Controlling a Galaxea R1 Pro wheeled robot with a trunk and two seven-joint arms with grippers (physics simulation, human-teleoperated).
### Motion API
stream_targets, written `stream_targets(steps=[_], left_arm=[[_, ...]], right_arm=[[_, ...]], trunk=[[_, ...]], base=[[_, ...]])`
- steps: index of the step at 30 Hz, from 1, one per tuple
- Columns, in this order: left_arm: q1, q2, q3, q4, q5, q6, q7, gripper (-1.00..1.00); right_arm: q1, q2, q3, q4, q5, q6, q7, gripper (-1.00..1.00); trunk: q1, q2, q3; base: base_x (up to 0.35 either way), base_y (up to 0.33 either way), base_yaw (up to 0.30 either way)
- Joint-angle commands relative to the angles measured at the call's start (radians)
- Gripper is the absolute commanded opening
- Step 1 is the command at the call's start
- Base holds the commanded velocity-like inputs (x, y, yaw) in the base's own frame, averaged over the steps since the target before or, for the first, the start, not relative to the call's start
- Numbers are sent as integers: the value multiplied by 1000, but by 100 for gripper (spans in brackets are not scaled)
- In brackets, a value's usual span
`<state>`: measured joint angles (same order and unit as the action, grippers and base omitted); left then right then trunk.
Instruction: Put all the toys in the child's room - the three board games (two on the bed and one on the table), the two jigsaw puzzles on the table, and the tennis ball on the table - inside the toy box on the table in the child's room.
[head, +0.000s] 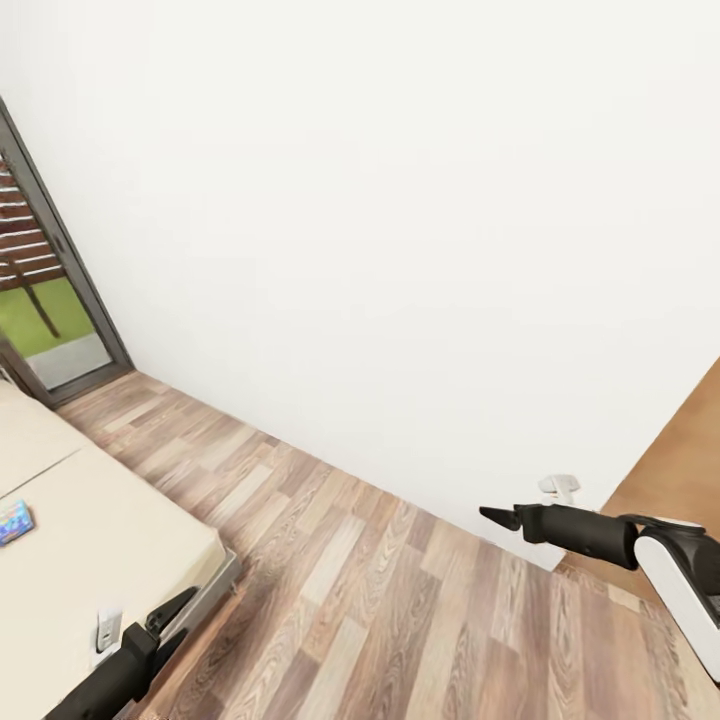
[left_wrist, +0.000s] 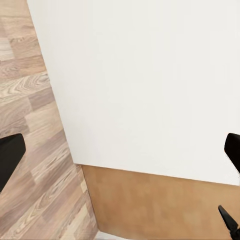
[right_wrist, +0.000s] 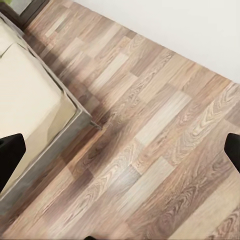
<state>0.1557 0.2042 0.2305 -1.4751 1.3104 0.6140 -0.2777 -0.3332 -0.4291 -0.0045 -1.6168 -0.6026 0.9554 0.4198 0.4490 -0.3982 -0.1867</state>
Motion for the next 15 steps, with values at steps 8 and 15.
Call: stream_targets(steps=[8, 15], left_arm=[[1, -1, 1, -1, 1, 5, -1, 100], [1, -1, -2, 1, -1, 2, 0, 100]], right_arm=[[-1, 0, 6, 0, 6, 3, 7, 100], [0, 0, 7, 0, 6, 3, 7, 100]], trunk=[[1, -2, -2], [1, -2, -2]], base=[[243, -205, 300], [260, -207, 300]])
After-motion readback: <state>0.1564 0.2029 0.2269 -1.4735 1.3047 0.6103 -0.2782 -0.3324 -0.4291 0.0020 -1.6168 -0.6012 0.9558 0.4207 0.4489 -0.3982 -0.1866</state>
